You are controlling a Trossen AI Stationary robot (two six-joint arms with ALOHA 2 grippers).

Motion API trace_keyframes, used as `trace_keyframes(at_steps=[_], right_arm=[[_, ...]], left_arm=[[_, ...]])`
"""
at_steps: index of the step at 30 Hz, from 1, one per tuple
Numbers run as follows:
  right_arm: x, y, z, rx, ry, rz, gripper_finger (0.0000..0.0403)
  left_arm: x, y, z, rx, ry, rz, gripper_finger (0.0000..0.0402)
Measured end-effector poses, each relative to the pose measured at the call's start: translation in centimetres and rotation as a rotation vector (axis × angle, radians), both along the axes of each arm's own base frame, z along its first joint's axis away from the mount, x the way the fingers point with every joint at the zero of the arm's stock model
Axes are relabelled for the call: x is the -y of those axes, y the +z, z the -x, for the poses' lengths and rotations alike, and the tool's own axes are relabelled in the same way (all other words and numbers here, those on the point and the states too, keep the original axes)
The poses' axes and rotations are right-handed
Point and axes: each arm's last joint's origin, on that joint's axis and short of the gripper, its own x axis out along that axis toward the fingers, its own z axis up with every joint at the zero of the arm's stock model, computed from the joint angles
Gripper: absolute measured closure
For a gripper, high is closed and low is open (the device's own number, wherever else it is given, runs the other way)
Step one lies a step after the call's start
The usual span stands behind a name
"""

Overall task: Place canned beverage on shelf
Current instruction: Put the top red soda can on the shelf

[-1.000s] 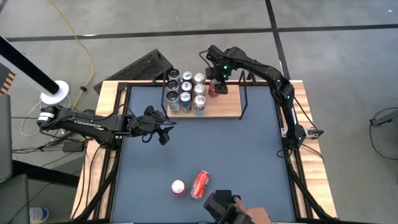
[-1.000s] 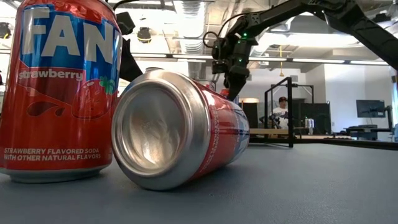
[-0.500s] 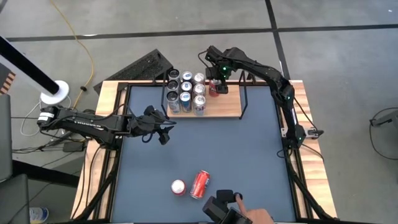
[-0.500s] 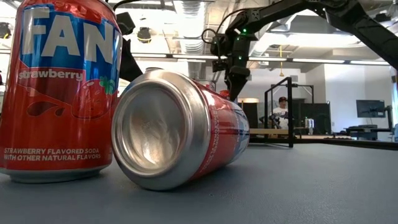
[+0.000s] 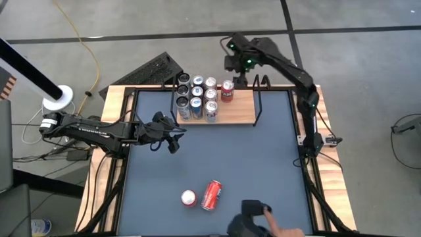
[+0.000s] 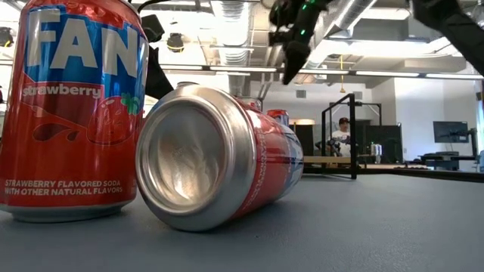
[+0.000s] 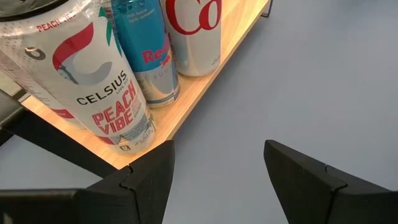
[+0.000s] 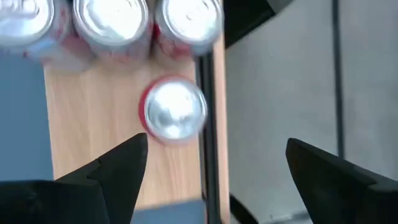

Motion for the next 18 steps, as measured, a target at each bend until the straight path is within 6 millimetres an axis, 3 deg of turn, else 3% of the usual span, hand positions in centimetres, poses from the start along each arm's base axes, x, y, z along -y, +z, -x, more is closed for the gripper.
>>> trace_keyframes(at_steps=[4, 9, 18], right_arm=[[-1.9, 3.0, 2.6, 0.053, -0.122, -0.026, 0.0057], [-5.0, 6.2, 5.6, 0.226, -0.215, -0.254, 0.0066], [-12.4, 6.5, 6.0, 0.192, -0.082, -0.417, 0.0067]], left_arm=[[0.0, 0.1, -0.1, 0.016, 0.0, 0.0, 0.0163], [0.1, 0.5, -0.3, 0.051, -0.037, -0.001, 0.0163], [0.3, 0.8, -0.6, 0.083, -0.117, 0.004, 0.0163]])
